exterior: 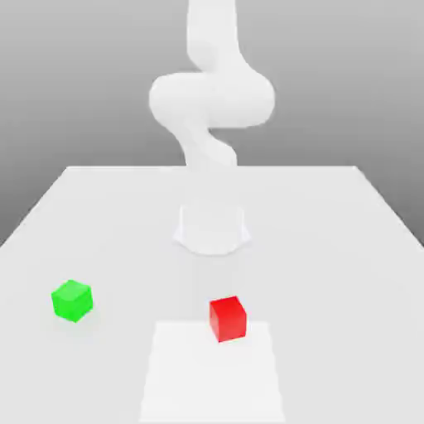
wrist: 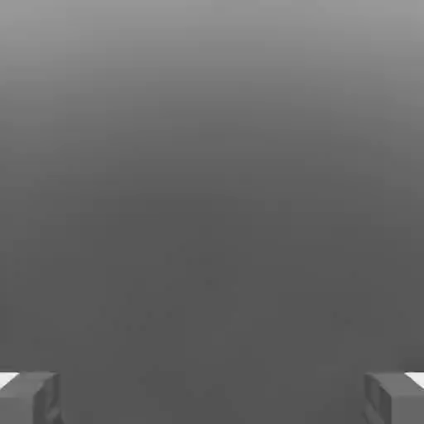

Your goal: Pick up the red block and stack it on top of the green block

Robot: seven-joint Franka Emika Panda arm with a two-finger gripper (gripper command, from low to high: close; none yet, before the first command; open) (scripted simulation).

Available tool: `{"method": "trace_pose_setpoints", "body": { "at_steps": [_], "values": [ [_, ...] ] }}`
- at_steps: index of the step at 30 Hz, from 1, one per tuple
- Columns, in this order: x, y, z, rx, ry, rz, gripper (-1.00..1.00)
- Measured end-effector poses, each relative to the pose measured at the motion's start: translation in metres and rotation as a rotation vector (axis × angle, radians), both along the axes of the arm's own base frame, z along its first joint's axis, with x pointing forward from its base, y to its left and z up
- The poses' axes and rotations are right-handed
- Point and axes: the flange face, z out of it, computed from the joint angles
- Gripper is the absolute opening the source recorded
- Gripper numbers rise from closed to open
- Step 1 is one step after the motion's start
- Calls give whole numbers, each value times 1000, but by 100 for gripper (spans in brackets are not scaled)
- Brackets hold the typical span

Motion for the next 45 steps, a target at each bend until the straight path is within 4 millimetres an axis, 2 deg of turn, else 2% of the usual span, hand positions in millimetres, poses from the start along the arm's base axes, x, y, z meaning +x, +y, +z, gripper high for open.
{"method": "trace_pose_setpoints", "body": {
  "at_steps": [4, 7, 9, 12, 18, 21, 23, 24, 31, 39, 41, 45],
  "values": [
    [32, 7, -99, -32, 147, 52, 0],
    [40, 12, -174, -52, 256, 93, 0],
    [38, 15, -225, -65, 332, 122, 0],
    [22, 18, -300, -82, 450, 170, 0],
    [-38, 23, -453, -109, 688, 269, 0],
    [-46, 23, -490, -112, 714, 281, 0],
    [-48, 23, -507, -112, 717, 282, 0],
    [-49, 23, -514, -112, 717, 283, -100],
    [-49, 23, -515, -112, 718, 283, -100],
    [-49, 23, -458, -112, 718, 282, -100],
    [-45, -2, -450, -67, 721, 166, -100],
    [-42, -74, -438, 59, 720, -163, -100]
  ]
}}
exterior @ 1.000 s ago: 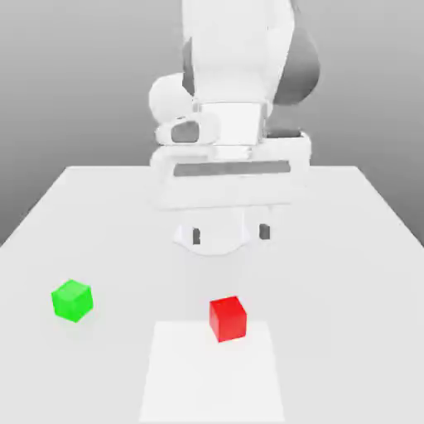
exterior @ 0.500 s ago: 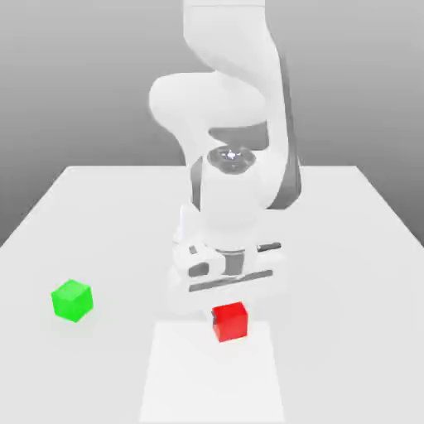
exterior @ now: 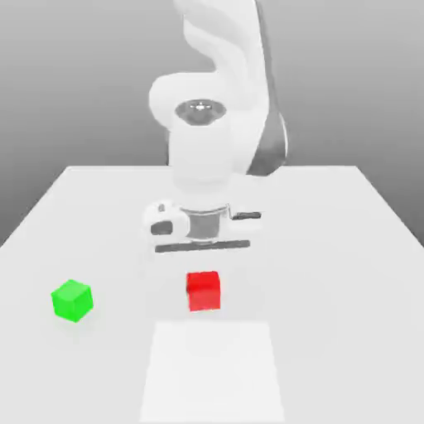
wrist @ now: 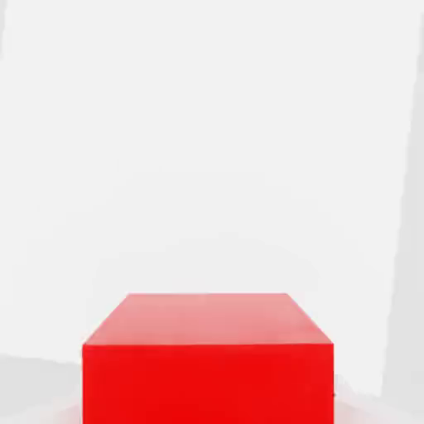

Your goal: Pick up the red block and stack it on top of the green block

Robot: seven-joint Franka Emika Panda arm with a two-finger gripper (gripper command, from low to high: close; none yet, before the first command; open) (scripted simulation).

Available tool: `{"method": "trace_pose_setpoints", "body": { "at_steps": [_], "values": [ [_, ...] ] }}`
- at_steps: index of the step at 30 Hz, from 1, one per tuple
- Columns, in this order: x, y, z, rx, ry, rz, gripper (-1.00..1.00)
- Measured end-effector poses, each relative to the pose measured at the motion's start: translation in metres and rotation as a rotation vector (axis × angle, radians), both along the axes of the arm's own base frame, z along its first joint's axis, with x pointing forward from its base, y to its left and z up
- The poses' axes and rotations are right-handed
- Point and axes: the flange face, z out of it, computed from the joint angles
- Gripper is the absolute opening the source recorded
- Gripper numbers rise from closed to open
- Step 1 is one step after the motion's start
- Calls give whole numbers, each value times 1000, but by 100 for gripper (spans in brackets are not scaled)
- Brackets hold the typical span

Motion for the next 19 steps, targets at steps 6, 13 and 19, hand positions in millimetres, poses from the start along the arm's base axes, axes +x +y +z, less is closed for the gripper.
{"method": "trace_pose_setpoints", "body": {
  "at_steps": [6, 13, 19],
  "values": [
    [-28, -111, 14, 1, 0, -523, -100],
    [-71, -189, -6, 4, 1, -917, -100],
    [-74, -190, -40, 2, 2, -925, 100]
  ]
}}
